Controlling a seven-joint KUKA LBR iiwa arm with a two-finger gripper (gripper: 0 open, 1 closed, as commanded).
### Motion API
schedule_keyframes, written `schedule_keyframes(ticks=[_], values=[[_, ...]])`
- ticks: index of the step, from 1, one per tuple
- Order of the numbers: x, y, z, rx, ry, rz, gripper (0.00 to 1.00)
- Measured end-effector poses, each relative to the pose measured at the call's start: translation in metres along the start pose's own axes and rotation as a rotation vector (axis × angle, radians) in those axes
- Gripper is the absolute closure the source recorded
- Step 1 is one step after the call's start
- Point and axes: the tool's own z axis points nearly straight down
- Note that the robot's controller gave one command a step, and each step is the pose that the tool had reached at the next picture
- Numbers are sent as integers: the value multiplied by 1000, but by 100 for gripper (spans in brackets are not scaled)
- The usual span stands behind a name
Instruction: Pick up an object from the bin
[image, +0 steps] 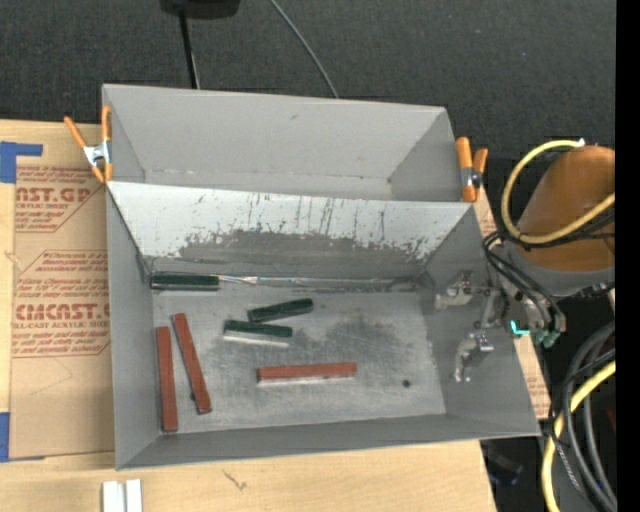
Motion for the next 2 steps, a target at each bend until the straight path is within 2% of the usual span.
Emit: schedule_keyframes(ticks=[1, 2], values=[[-2, 1, -4, 2, -7, -2, 0], [-6, 58, 72, 3, -12, -50, 0]])
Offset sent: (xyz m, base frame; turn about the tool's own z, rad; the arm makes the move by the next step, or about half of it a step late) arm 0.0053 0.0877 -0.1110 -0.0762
